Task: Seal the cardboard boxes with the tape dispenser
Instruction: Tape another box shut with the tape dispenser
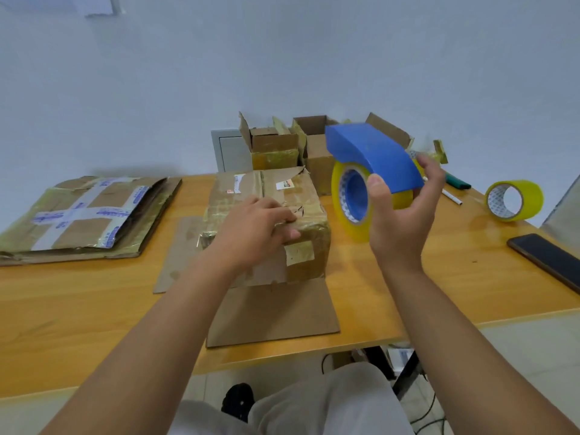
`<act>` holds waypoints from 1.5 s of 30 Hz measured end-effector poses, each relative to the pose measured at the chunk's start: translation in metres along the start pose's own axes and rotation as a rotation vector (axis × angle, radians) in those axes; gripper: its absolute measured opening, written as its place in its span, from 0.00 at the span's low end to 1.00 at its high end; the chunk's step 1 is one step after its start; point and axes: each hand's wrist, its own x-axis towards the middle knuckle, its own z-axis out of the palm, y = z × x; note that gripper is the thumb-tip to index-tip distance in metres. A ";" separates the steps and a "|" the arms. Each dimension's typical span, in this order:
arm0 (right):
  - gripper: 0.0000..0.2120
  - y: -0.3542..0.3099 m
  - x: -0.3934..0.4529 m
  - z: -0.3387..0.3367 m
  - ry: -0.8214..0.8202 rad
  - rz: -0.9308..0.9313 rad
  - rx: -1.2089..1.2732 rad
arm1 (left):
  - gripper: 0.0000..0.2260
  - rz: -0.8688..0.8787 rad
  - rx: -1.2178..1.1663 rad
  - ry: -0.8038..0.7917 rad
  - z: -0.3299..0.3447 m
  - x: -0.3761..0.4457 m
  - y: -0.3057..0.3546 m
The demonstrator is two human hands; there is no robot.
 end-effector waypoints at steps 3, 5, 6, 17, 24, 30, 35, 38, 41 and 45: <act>0.27 -0.016 0.004 0.027 -0.027 -0.004 0.045 | 0.17 0.016 0.019 0.024 0.001 -0.009 -0.003; 0.26 -0.021 0.000 0.043 -0.064 0.001 0.071 | 0.17 0.008 0.022 0.077 0.002 -0.013 -0.003; 0.26 -0.022 -0.003 0.051 -0.079 0.000 0.074 | 0.16 -0.009 0.024 0.093 0.003 -0.014 -0.001; 0.23 -0.020 -0.010 0.071 -0.185 0.026 0.037 | 0.23 -0.093 0.086 0.240 0.007 -0.040 -0.015; 0.22 -0.018 -0.008 0.071 -0.201 0.031 0.015 | 0.27 -0.196 0.040 0.252 -0.001 -0.040 -0.030; 0.23 -0.019 -0.009 0.073 -0.189 0.021 0.010 | 0.22 -0.136 0.022 0.213 -0.005 -0.045 -0.041; 0.25 -0.029 -0.012 0.079 -0.161 0.023 0.043 | 0.21 -0.165 0.027 0.218 -0.001 -0.045 -0.037; 0.24 -0.037 -0.026 0.092 -0.179 0.011 0.086 | 0.21 -0.184 0.021 0.215 -0.004 -0.045 -0.040; 0.25 -0.044 -0.042 0.104 -0.219 -0.005 0.092 | 0.19 -0.183 -0.072 0.210 -0.006 -0.047 -0.044; 0.24 -0.040 -0.037 0.106 -0.260 0.000 0.074 | 0.17 -0.166 -0.173 0.284 -0.005 -0.051 -0.058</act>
